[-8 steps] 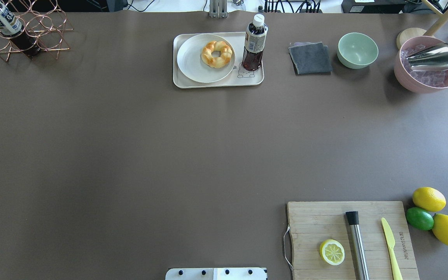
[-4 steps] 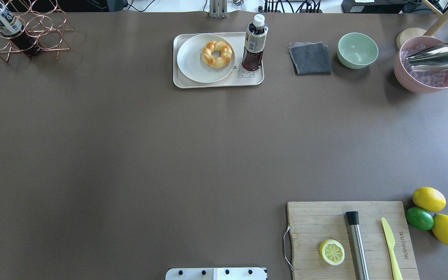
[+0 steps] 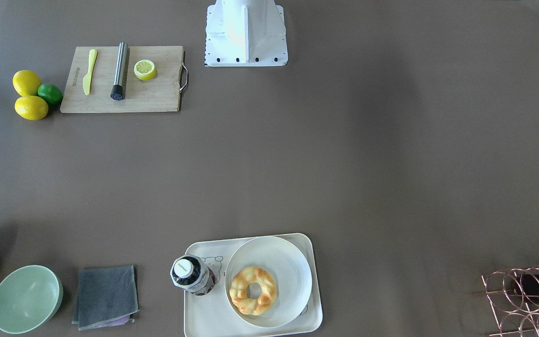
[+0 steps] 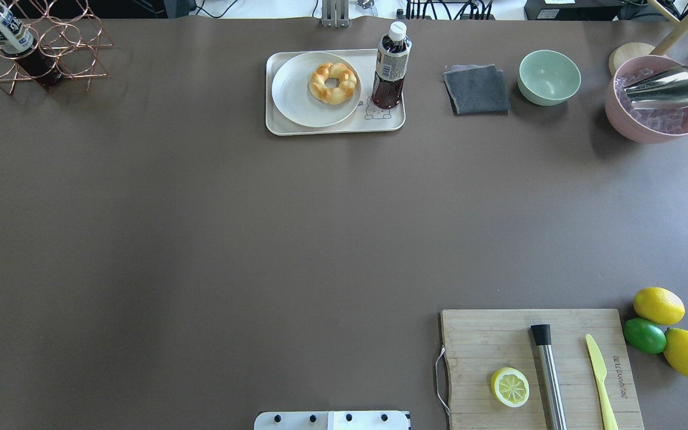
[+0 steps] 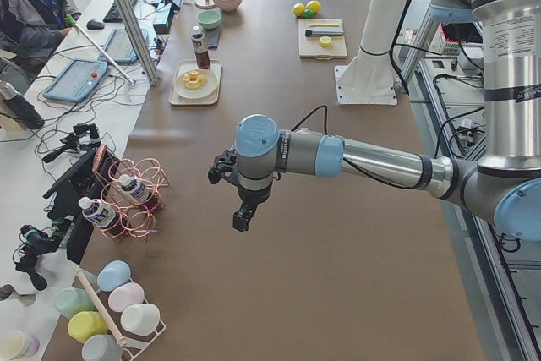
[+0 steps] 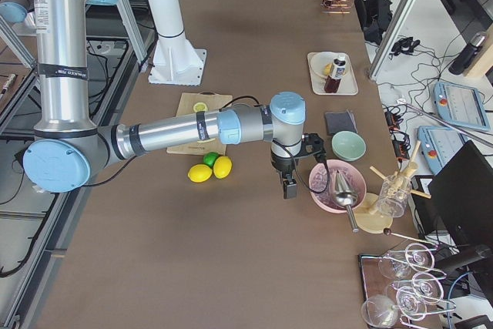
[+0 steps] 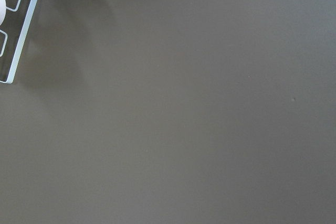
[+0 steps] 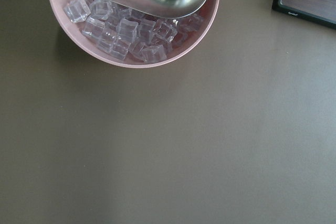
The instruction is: Place donut on tray
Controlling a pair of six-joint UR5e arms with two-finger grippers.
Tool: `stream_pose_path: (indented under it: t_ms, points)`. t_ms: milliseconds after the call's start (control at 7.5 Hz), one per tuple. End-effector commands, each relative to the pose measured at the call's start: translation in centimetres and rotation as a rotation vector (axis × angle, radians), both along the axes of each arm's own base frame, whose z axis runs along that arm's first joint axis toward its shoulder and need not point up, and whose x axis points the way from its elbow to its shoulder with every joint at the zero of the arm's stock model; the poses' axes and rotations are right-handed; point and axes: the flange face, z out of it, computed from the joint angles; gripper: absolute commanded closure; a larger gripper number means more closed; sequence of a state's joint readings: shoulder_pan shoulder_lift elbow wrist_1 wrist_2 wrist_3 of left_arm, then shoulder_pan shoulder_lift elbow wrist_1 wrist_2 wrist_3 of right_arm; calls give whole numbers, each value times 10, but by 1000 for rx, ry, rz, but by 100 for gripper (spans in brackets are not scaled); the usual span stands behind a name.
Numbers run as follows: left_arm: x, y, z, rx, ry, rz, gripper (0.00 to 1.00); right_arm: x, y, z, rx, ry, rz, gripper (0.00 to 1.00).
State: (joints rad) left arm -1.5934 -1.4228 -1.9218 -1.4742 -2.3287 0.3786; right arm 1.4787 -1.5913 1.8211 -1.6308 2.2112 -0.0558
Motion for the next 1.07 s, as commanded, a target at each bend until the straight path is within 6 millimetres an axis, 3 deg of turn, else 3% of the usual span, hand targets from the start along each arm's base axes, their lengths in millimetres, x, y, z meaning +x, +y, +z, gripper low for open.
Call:
stream_pose_path:
  t_ms: [0,933]
  points:
    - [0,4,1,-5,2,-4,3,0,1,2,0,1,1,0]
    - [-1,3,-3,21,1,-5,3,0,2,1,-3,-7,0,0]
